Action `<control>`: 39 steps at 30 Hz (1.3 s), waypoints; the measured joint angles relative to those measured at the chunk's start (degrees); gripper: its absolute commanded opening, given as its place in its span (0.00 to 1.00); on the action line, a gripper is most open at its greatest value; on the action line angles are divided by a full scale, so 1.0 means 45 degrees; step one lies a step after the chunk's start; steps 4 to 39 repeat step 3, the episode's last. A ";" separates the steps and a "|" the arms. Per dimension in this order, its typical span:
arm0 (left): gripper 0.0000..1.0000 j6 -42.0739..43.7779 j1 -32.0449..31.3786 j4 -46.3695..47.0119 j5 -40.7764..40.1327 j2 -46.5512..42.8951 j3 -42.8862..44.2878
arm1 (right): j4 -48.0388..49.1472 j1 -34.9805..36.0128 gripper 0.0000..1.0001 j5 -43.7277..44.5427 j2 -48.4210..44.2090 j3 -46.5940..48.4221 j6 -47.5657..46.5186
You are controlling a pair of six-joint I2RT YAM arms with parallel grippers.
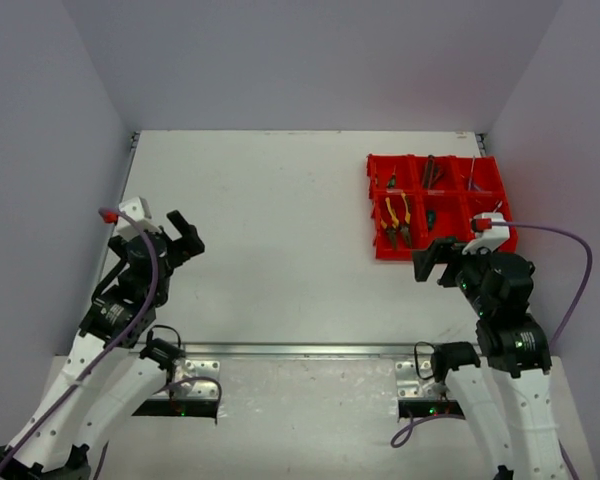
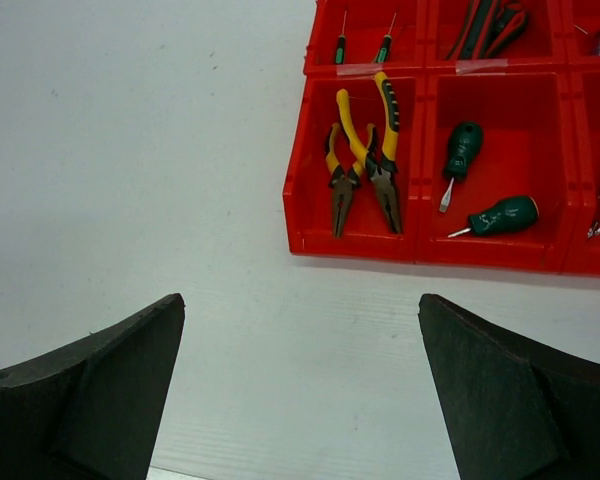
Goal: Sort the tools into containers
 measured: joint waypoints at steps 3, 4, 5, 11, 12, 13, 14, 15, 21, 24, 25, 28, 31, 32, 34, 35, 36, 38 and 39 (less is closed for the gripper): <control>1.00 0.0000 0.0000 0.0010 0.0066 0.0030 -0.0266 | 0.0193 0.0046 0.99 0.0078 0.0011 -0.0010 -0.0017; 1.00 0.0000 0.0000 0.0010 0.0066 0.0030 -0.0266 | 0.0193 0.0046 0.99 0.0078 0.0011 -0.0010 -0.0017; 1.00 0.0000 0.0000 0.0010 0.0066 0.0030 -0.0266 | 0.0193 0.0046 0.99 0.0078 0.0011 -0.0010 -0.0017; 1.00 0.0000 0.0000 0.0010 0.0066 0.0030 -0.0266 | 0.0193 0.0046 0.99 0.0078 0.0011 -0.0010 -0.0017; 1.00 0.0000 0.0000 0.0010 0.0066 0.0030 -0.0266 | 0.0193 0.0046 0.99 0.0078 0.0011 -0.0010 -0.0017; 1.00 0.0000 0.0000 0.0010 0.0066 0.0030 -0.0266 | 0.0193 0.0046 0.99 0.0078 0.0011 -0.0010 -0.0017; 1.00 0.0000 0.0000 0.0010 0.0066 0.0030 -0.0266 | 0.0193 0.0046 0.99 0.0078 0.0011 -0.0010 -0.0017; 1.00 0.0000 0.0000 0.0010 0.0066 0.0030 -0.0266 | 0.0193 0.0046 0.99 0.0078 0.0011 -0.0010 -0.0017; 1.00 0.0000 0.0000 0.0010 0.0066 0.0030 -0.0266 | 0.0193 0.0046 0.99 0.0078 0.0011 -0.0010 -0.0017; 1.00 0.0000 0.0000 0.0010 0.0066 0.0030 -0.0266 | 0.0193 0.0046 0.99 0.0078 0.0011 -0.0010 -0.0017; 1.00 0.0000 0.0000 0.0010 0.0066 0.0030 -0.0266 | 0.0193 0.0046 0.99 0.0078 0.0011 -0.0010 -0.0017; 1.00 0.0000 0.0000 0.0010 0.0066 0.0030 -0.0266 | 0.0193 0.0046 0.99 0.0078 0.0011 -0.0010 -0.0017; 1.00 0.0000 0.0000 0.0010 0.0066 0.0030 -0.0266 | 0.0193 0.0046 0.99 0.0078 0.0011 -0.0010 -0.0017; 1.00 0.0000 0.0000 0.0010 0.0066 0.0030 -0.0266 | 0.0193 0.0046 0.99 0.0078 0.0011 -0.0010 -0.0017; 1.00 0.0000 0.0000 0.0010 0.0066 0.0030 -0.0266 | 0.0193 0.0046 0.99 0.0078 0.0011 -0.0010 -0.0017; 1.00 0.0000 0.0000 0.0010 0.0066 0.0030 -0.0266 | 0.0193 0.0046 0.99 0.0078 0.0011 -0.0010 -0.0017; 1.00 0.0000 0.0000 0.0010 0.0066 0.0030 -0.0266 | 0.0193 0.0046 0.99 0.0078 0.0011 -0.0010 -0.0017; 1.00 0.0000 0.0000 0.0010 0.0066 0.0030 -0.0266 | 0.0193 0.0046 0.99 0.0078 0.0011 -0.0010 -0.0017; 1.00 0.0000 0.0000 0.0010 0.0066 0.0030 -0.0266 | 0.0193 0.0046 0.99 0.0078 0.0011 -0.0010 -0.0017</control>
